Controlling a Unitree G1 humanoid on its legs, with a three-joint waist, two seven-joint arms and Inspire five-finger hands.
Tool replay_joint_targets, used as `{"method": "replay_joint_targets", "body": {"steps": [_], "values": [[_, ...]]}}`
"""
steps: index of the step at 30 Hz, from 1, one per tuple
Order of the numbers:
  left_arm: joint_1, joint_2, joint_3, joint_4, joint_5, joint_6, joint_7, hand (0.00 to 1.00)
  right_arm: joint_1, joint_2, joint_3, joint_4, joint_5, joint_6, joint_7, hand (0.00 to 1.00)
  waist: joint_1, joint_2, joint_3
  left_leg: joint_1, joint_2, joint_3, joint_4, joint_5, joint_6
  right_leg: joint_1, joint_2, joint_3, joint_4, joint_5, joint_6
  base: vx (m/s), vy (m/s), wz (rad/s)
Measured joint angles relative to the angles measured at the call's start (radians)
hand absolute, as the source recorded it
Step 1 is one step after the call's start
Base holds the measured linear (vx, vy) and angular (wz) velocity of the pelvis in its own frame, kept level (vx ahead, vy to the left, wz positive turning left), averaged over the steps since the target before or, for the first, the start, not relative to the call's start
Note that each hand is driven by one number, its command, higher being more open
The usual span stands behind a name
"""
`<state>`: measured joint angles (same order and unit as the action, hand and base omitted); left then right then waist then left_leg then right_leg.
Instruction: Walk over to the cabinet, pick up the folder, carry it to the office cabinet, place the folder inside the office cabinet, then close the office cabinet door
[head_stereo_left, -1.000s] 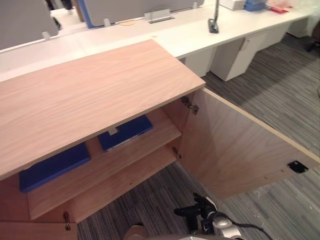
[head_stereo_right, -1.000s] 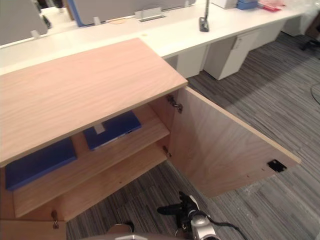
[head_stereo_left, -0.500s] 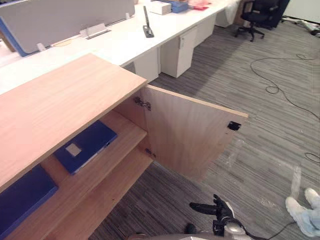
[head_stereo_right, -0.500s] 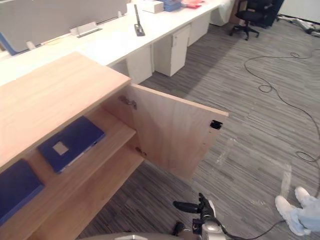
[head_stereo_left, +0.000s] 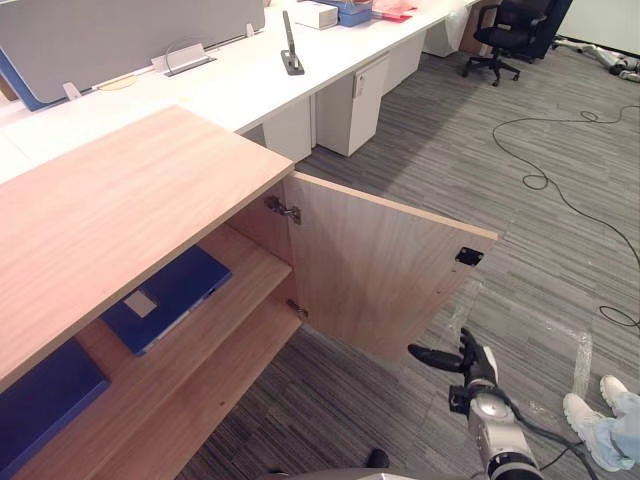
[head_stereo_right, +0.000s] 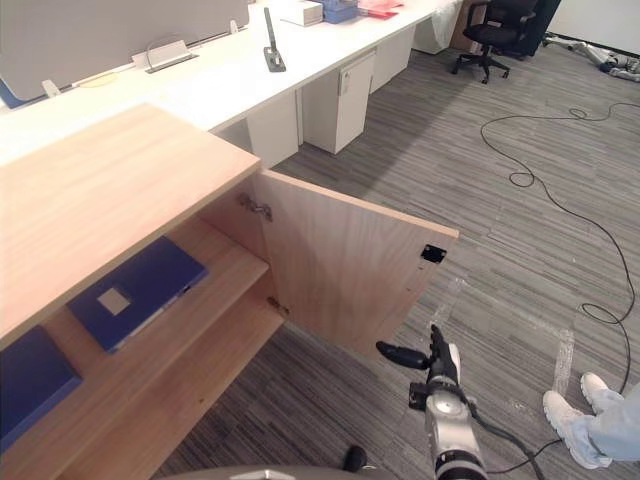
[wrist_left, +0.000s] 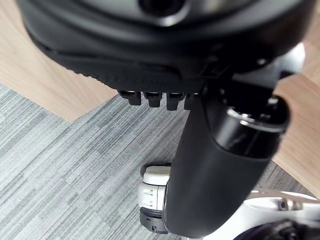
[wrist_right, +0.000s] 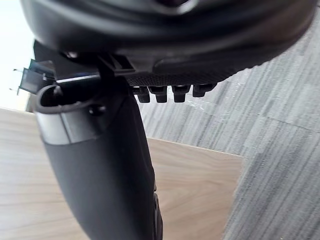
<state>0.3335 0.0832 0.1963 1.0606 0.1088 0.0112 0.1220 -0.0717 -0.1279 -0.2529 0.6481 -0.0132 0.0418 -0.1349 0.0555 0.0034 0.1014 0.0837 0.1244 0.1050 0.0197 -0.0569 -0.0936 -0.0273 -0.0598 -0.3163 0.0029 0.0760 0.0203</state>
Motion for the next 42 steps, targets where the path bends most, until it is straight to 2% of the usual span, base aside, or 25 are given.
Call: {"method": "replay_joint_targets", "body": {"steps": [2,6,8,12,14,20,21,26,31,33,38,42], "values": [[0.002,0.002,-0.004,0.0,0.0,-0.002,-0.001,1.0,-0.032,-0.008,-0.044,0.004,0.07,-0.003,-0.007,1.0,0.003,-0.001,-0.001,-0.001,-0.006,-0.001,-0.001,0.002,0.003,0.011,-0.003,0.0,-0.029,0.02,0.002,-0.1,0.06,0.02],[0.003,0.004,-0.005,-0.001,-0.016,-0.004,-0.005,1.0,-0.133,-0.092,-0.083,0.059,0.225,-0.018,-0.043,1.0,0.004,-0.004,-0.008,-0.027,-0.025,-0.003,-0.008,0.014,0.019,0.012,-0.011,0.001,-0.088,0.066,0.009,-0.12,0.047,0.0],[0.004,0.007,-0.001,0.003,-0.031,-0.012,-0.012,1.0,-0.19,-0.145,-0.081,0.113,0.305,-0.033,-0.061,1.0,0.005,-0.004,-0.01,-0.027,-0.028,-0.004,-0.016,0.017,0.015,0.009,-0.013,0.002,-0.088,0.07,0.009,-0.09,0.032,0.01],[0.004,0.015,0.007,0.003,-0.039,0.0,-0.022,1.0,-0.27,-0.184,-0.081,0.167,0.396,-0.049,-0.065,1.0,0.003,-0.003,-0.013,-0.027,-0.027,-0.008,-0.016,0.018,0.015,0.008,-0.013,0.002,-0.091,0.07,0.008,-0.02,0.007,0.0],[0.005,0.015,0.007,0.003,-0.041,-0.003,-0.02,1.0,-0.339,-0.226,-0.082,0.259,0.441,-0.055,-0.065,1.0,0.004,-0.002,-0.014,-0.026,-0.028,-0.011,-0.017,0.018,0.015,0.007,-0.013,0.0,-0.091,0.07,0.008,0.01,0.011,0.02],[0.008,0.014,0.007,0.003,-0.062,-0.007,-0.02,1.0,-0.41,-0.281,-0.075,0.392,0.488,-0.054,-0.037,1.0,0.012,-0.002,-0.014,-0.025,-0.034,-0.019,-0.022,0.025,0.024,0.008,-0.017,-0.006,-0.088,0.073,0.004,0.03,0.024,0.03],[0.01,0.014,0.006,0.003,-0.062,-0.008,-0.02,1.0,-0.428,-0.292,-0.035,0.422,0.488,-0.054,-0.023,1.0,0.003,-0.003,-0.013,-0.025,-0.039,-0.02,-0.022,0.026,0.026,0.008,-0.022,-0.006,-0.088,0.075,0.007,0.01,0.047,0.01],[0.015,0.016,-0.01,0.003,-0.062,-0.021,-0.023,1.0,-0.46,-0.321,0.1,0.449,0.484,-0.054,0.031,1.0,-0.001,-0.005,-0.011,-0.026,-0.054,-0.026,-0.025,0.032,0.035,0.007,-0.036,-0.008,-0.091,0.082,0.015,-0.02,0.056,0.04],[0.009,0.024,-0.025,0.001,-0.066,-0.035,-0.041,1.0,-0.518,-0.313,0.257,0.452,0.442,-0.05,0.117,1.0,0.024,-0.008,-0.004,-0.03,-0.058,-0.035,-0.032,0.031,0.033,0.004,-0.04,-0.011,-0.091,0.08,0.02,-0.01,0.015,0.02],[0.013,0.024,-0.025,-0.001,-0.076,-0.041,-0.042,1.0,-0.535,-0.321,0.274,0.465,0.433,-0.046,0.109,1.0,0.029,-0.011,0.001,-0.032,-0.058,-0.037,-0.032,0.031,0.033,0.003,-0.04,-0.012,-0.091,0.079,0.02,0.02,0.009,0.0],[0.009,0.03,-0.025,-0.006,-0.079,-0.046,-0.046,1.0,-0.544,-0.388,0.433,0.431,0.398,-0.043,0.138,1.0,0.014,-0.018,0.025,-0.034,-0.058,-0.034,-0.031,0.035,0.039,-0.001,-0.039,-0.008,-0.088,0.082,0.017,0.03,0.014,-0.03],[0.009,0.03,-0.024,-0.013,-0.078,-0.047,-0.053,1.0,-0.544,-0.418,0.485,0.403,0.398,-0.042,0.15,1.0,0.009,-0.019,0.037,-0.036,-0.056,-0.034,-0.03,0.034,0.039,-0.004,-0.035,-0.007,-0.088,0.082,0.017,0.0,0.0,0.0]]}}
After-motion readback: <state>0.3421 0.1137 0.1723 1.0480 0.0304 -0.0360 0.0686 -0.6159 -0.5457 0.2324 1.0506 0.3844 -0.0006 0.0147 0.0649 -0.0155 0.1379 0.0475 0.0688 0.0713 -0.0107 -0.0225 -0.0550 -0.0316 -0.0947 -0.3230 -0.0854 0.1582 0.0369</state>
